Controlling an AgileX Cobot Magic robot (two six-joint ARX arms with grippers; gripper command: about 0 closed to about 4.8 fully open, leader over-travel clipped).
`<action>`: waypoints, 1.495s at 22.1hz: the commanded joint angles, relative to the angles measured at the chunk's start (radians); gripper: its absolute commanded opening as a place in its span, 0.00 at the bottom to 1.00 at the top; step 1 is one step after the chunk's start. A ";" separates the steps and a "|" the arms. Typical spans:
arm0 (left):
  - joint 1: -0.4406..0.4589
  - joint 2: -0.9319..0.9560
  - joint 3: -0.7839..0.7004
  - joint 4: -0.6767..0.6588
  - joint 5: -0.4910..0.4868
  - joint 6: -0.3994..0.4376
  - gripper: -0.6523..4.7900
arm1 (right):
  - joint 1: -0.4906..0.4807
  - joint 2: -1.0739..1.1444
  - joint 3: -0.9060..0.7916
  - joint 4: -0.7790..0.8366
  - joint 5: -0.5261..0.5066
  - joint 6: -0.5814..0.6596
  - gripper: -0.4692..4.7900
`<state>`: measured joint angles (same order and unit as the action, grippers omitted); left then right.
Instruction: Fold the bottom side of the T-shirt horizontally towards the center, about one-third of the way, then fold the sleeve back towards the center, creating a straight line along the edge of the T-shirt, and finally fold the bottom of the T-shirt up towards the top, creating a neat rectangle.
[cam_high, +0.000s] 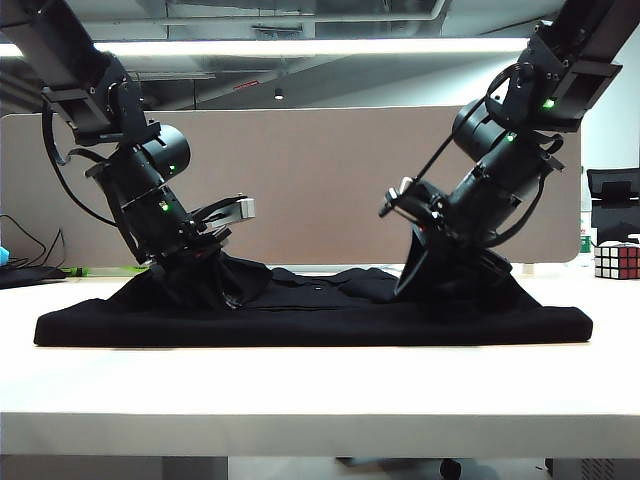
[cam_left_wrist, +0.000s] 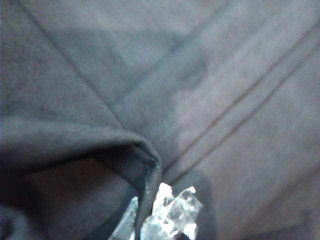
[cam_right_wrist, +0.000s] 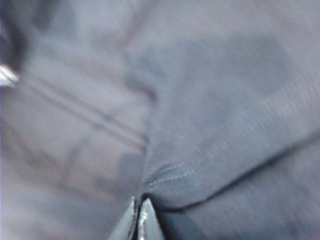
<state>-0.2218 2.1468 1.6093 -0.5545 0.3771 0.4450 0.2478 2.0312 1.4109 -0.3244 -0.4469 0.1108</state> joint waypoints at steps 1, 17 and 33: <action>0.007 0.005 -0.004 -0.066 -0.162 0.019 0.11 | 0.002 -0.001 0.002 -0.042 0.028 -0.055 0.08; 0.252 -0.222 -0.003 -0.174 0.091 -0.159 0.36 | -0.096 -0.196 0.006 -0.169 -0.134 -0.089 0.50; 0.552 -0.466 -0.634 0.017 0.443 -0.458 0.34 | -0.362 -0.677 -0.639 0.040 -0.435 0.307 0.50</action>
<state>0.3149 1.6958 0.9901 -0.5545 0.8185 0.0074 -0.1143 1.3746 0.7918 -0.3187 -0.8742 0.3779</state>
